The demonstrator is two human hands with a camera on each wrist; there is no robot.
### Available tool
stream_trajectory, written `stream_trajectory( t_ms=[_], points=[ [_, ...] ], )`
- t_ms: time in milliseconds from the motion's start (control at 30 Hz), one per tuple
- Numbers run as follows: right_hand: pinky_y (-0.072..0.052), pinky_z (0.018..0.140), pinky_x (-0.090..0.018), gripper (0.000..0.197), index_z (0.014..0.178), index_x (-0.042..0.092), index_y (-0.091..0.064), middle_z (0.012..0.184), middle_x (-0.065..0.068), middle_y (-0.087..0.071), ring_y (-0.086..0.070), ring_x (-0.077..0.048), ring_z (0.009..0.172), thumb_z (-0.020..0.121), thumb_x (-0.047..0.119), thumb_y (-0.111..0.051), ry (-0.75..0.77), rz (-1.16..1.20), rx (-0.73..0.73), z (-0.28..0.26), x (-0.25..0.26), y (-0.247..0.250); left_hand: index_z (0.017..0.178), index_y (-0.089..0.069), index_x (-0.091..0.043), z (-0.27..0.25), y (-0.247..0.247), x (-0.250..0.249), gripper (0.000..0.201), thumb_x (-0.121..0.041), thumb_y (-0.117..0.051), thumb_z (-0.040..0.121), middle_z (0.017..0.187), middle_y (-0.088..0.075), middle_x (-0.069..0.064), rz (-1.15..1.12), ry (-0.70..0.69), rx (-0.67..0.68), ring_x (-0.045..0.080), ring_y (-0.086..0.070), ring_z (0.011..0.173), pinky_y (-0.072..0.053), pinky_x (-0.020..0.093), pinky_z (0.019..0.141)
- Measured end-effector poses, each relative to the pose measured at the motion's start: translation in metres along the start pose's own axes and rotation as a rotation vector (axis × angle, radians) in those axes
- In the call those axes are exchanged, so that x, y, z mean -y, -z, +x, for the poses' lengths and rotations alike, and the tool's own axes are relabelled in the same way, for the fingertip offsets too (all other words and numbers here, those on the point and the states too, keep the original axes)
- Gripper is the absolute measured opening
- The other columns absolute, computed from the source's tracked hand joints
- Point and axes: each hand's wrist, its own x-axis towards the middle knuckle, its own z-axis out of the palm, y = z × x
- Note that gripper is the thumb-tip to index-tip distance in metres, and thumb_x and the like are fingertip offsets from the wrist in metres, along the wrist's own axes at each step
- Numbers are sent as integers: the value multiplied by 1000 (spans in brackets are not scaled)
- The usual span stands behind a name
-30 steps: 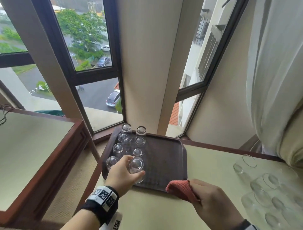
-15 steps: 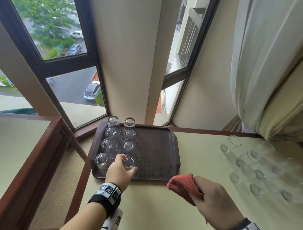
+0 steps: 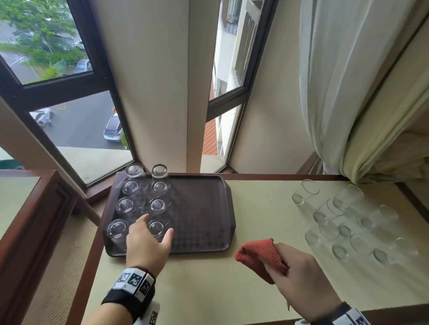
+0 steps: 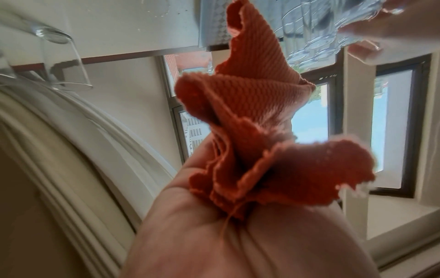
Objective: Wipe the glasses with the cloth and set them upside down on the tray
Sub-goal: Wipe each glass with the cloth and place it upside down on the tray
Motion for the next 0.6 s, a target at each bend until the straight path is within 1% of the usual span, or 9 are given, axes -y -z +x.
stream_trajectory(
  t_ms=[67,133,200,233,300,333,400,500,600],
  points=[
    [-39,60,-4,17,93,33,-70,71,29,-60,-56,7,62,88,20,-79,-33,18,-39,-4,-11,9,141,-56,-9,-20,0,-24,71,-36,-87,84,131,-58,13,-21,-61,-100,34,-52,126,-41,47,114],
    [-35,57,0,21,89,34,-70,67,33,-57,-55,9,58,85,16,-81,-71,42,-81,-9,-20,23,133,-60,-12,-43,-9,-52,61,-34,-87,83,127,-57,10,-27,-165,-152,33,-51,122,-39,47,112],
    [-39,55,-2,20,92,37,-72,67,34,-59,-60,7,56,86,20,-80,-106,78,-137,-16,-30,38,129,-61,-14,-63,-30,-84,58,-33,-89,81,127,-57,7,-24,-297,-139,30,-50,120,-36,39,109],
    [-45,53,-7,20,97,39,-72,67,32,-60,-62,4,56,86,24,-79,-131,97,-167,-19,-37,46,127,-62,-16,-71,-42,-101,55,-32,-89,81,124,-57,3,-44,-360,-106,26,-50,115,-37,32,105],
    [-52,49,-20,24,104,43,-70,67,29,-62,-65,-3,56,87,29,-79,-193,105,-223,-26,-55,63,127,-62,-20,-86,-68,-138,50,-34,-85,85,114,-54,-11,-93,-461,37,14,-51,105,-41,22,94],
    [-53,49,-22,23,104,43,-71,67,28,-63,-65,-3,55,86,31,-79,-220,95,-245,-30,-66,71,131,-60,-23,-92,-84,-155,49,-37,-81,89,113,-51,-16,-102,-498,141,8,-52,105,-45,20,92],
    [-53,51,-23,18,98,39,-75,67,25,-65,-65,-3,54,84,30,-81,-277,74,-282,-39,-89,90,140,-52,-29,-104,-120,-188,53,-45,-73,94,122,-51,-18,-91,-562,327,4,-54,112,-52,25,100],
    [-56,49,-32,19,93,38,-77,65,20,-67,-65,-4,50,80,27,-85,-363,61,-337,-53,-123,118,154,-38,-34,-116,-182,-232,70,-53,-70,94,144,-51,-9,19,-647,494,10,-51,130,-48,33,112],
    [-55,47,-32,30,86,52,-65,68,23,-67,-65,-3,49,80,29,-83,-397,37,-336,-64,-146,145,166,-20,-32,-127,-243,-268,96,-57,-75,91,161,-40,-3,140,-681,646,19,-42,145,-40,37,121]
  ],
)
